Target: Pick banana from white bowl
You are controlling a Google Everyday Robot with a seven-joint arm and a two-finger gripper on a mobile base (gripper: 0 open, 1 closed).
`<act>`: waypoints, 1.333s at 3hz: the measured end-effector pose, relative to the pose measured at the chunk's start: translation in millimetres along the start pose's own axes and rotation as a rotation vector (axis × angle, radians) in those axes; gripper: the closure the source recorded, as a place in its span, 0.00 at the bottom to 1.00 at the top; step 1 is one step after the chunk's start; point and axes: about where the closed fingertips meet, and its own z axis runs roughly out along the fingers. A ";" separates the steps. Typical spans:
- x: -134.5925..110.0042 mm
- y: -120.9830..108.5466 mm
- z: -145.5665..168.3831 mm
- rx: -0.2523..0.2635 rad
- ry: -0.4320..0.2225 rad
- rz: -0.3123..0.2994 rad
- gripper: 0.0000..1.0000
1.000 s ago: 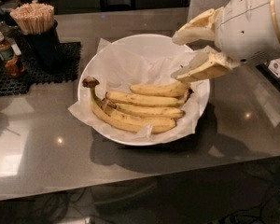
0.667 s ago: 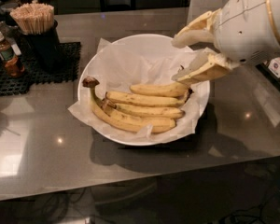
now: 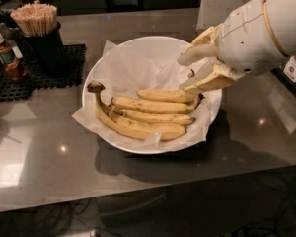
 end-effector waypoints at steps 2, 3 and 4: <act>15.3 2.0 23.8 -0.052 -0.008 0.036 0.53; 20.6 -3.6 28.5 -0.053 -0.008 0.042 0.51; 27.0 -12.0 30.8 -0.046 -0.002 0.048 0.48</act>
Offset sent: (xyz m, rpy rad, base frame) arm 0.0216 0.0006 -0.0446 0.0161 0.1082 0.0046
